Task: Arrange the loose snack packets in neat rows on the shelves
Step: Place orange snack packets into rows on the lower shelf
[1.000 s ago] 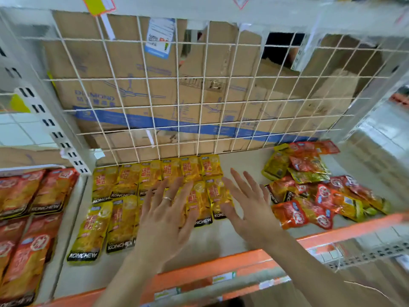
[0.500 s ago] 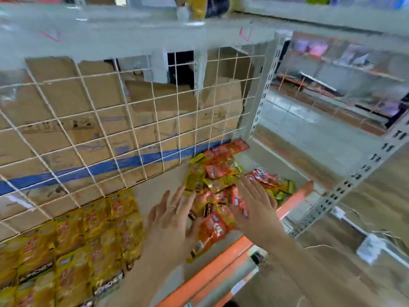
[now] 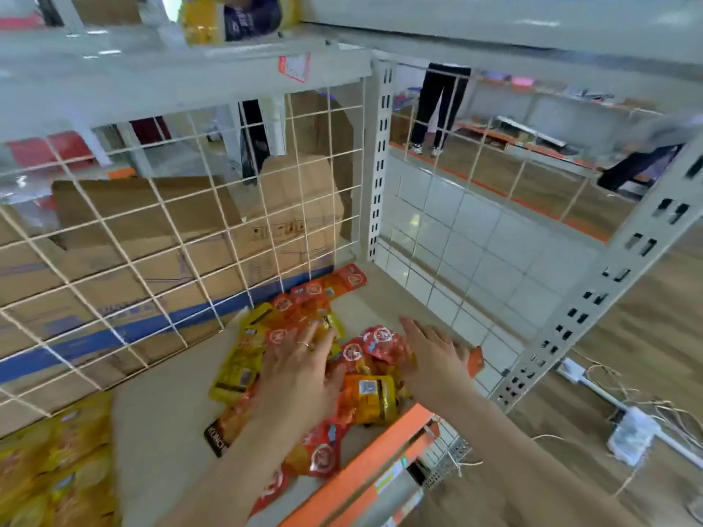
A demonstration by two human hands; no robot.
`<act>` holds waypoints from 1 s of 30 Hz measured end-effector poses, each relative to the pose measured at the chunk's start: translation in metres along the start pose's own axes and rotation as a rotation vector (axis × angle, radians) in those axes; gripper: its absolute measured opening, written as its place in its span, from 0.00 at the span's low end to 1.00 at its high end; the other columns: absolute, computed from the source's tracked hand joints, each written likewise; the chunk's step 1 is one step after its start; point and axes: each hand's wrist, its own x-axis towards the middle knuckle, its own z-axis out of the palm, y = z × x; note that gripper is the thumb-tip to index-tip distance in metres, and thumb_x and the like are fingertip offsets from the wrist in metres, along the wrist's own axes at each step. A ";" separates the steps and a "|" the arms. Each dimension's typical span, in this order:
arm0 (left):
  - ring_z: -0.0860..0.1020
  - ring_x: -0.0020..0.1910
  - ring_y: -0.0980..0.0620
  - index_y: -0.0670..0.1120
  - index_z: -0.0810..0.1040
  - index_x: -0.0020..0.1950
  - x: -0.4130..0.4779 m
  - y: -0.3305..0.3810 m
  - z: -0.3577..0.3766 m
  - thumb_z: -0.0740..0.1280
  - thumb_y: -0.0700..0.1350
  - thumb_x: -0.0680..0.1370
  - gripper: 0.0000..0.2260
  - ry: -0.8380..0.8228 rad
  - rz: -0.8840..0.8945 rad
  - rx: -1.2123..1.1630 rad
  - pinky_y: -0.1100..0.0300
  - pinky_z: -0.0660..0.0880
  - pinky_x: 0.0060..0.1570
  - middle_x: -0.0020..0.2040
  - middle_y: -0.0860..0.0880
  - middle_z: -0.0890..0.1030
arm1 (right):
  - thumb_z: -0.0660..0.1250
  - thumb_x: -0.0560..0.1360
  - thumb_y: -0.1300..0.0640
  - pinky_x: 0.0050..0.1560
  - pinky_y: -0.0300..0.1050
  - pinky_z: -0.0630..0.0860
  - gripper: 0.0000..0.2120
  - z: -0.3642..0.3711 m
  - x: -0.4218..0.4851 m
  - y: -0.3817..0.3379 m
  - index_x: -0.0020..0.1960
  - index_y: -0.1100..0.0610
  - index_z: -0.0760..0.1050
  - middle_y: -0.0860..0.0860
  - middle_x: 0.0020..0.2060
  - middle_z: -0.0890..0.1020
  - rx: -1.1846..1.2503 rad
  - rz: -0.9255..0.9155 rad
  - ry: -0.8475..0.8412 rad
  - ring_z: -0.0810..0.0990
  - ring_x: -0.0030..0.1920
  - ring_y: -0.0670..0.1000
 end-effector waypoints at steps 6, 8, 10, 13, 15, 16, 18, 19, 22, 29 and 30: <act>0.69 0.70 0.40 0.51 0.66 0.72 0.042 -0.002 0.016 0.54 0.62 0.82 0.23 -0.044 -0.156 0.076 0.43 0.68 0.67 0.72 0.45 0.71 | 0.64 0.78 0.51 0.72 0.59 0.60 0.33 -0.006 0.026 0.019 0.78 0.49 0.55 0.53 0.71 0.69 -0.054 -0.015 -0.132 0.64 0.73 0.58; 0.72 0.66 0.39 0.49 0.69 0.69 0.053 -0.005 0.016 0.59 0.60 0.81 0.21 -0.034 -0.192 0.080 0.44 0.71 0.63 0.65 0.43 0.77 | 0.67 0.76 0.49 0.69 0.57 0.66 0.31 -0.009 0.034 0.019 0.76 0.51 0.60 0.56 0.68 0.71 -0.023 0.009 -0.172 0.68 0.70 0.60; 0.73 0.65 0.39 0.47 0.69 0.68 0.060 -0.005 0.014 0.64 0.61 0.79 0.24 -0.031 -0.225 0.087 0.45 0.72 0.61 0.62 0.42 0.79 | 0.69 0.74 0.45 0.65 0.54 0.69 0.27 -0.012 0.040 0.019 0.69 0.53 0.67 0.56 0.63 0.74 0.030 0.037 -0.219 0.71 0.66 0.61; 0.71 0.69 0.40 0.44 0.64 0.74 0.072 -0.007 0.006 0.67 0.64 0.76 0.35 -0.108 -0.252 0.110 0.47 0.68 0.67 0.68 0.41 0.75 | 0.69 0.75 0.46 0.62 0.50 0.69 0.23 -0.014 0.043 0.016 0.65 0.55 0.71 0.56 0.61 0.77 0.099 0.054 -0.223 0.74 0.64 0.59; 0.71 0.69 0.41 0.45 0.69 0.71 0.076 -0.007 0.001 0.69 0.66 0.74 0.34 -0.151 -0.285 0.131 0.48 0.66 0.67 0.68 0.42 0.75 | 0.66 0.77 0.50 0.58 0.48 0.70 0.19 -0.012 0.043 0.017 0.64 0.57 0.69 0.57 0.60 0.78 0.126 0.053 -0.217 0.75 0.63 0.59; 0.73 0.66 0.42 0.45 0.74 0.67 0.077 -0.008 0.000 0.69 0.66 0.74 0.30 -0.130 -0.295 0.121 0.49 0.68 0.65 0.65 0.43 0.77 | 0.65 0.78 0.52 0.56 0.47 0.71 0.17 -0.011 0.043 0.018 0.63 0.58 0.69 0.57 0.59 0.78 0.163 0.059 -0.210 0.76 0.61 0.59; 0.78 0.56 0.43 0.47 0.79 0.54 0.075 -0.013 -0.005 0.70 0.64 0.74 0.21 -0.053 -0.315 0.014 0.52 0.72 0.52 0.52 0.46 0.81 | 0.65 0.79 0.53 0.54 0.47 0.73 0.13 -0.013 0.044 0.019 0.62 0.57 0.70 0.56 0.56 0.79 0.303 0.102 -0.180 0.78 0.57 0.57; 0.80 0.50 0.44 0.48 0.79 0.48 0.073 -0.016 -0.008 0.71 0.62 0.75 0.18 -0.026 -0.341 -0.087 0.54 0.71 0.43 0.46 0.48 0.81 | 0.65 0.79 0.53 0.54 0.48 0.74 0.13 -0.014 0.046 0.019 0.61 0.56 0.71 0.55 0.55 0.80 0.377 0.129 -0.162 0.78 0.56 0.56; 0.80 0.38 0.45 0.48 0.80 0.43 0.062 -0.021 -0.031 0.71 0.57 0.76 0.13 0.017 -0.456 -0.460 0.57 0.68 0.34 0.37 0.48 0.81 | 0.67 0.78 0.50 0.54 0.49 0.75 0.12 -0.018 0.047 0.014 0.59 0.53 0.73 0.51 0.52 0.81 0.529 0.152 -0.136 0.79 0.53 0.53; 0.83 0.33 0.58 0.52 0.81 0.43 -0.009 -0.021 -0.090 0.71 0.52 0.78 0.07 0.292 -0.654 -1.191 0.64 0.74 0.31 0.34 0.56 0.85 | 0.70 0.76 0.50 0.53 0.49 0.79 0.05 -0.028 0.035 -0.039 0.51 0.47 0.77 0.46 0.44 0.83 0.759 0.020 -0.177 0.82 0.46 0.47; 0.83 0.32 0.59 0.51 0.82 0.46 -0.025 -0.022 -0.096 0.70 0.52 0.78 0.06 0.322 -0.683 -1.261 0.64 0.74 0.34 0.36 0.56 0.85 | 0.71 0.76 0.49 0.55 0.50 0.79 0.05 -0.030 0.029 -0.051 0.49 0.48 0.78 0.46 0.45 0.84 0.772 -0.020 -0.198 0.83 0.47 0.47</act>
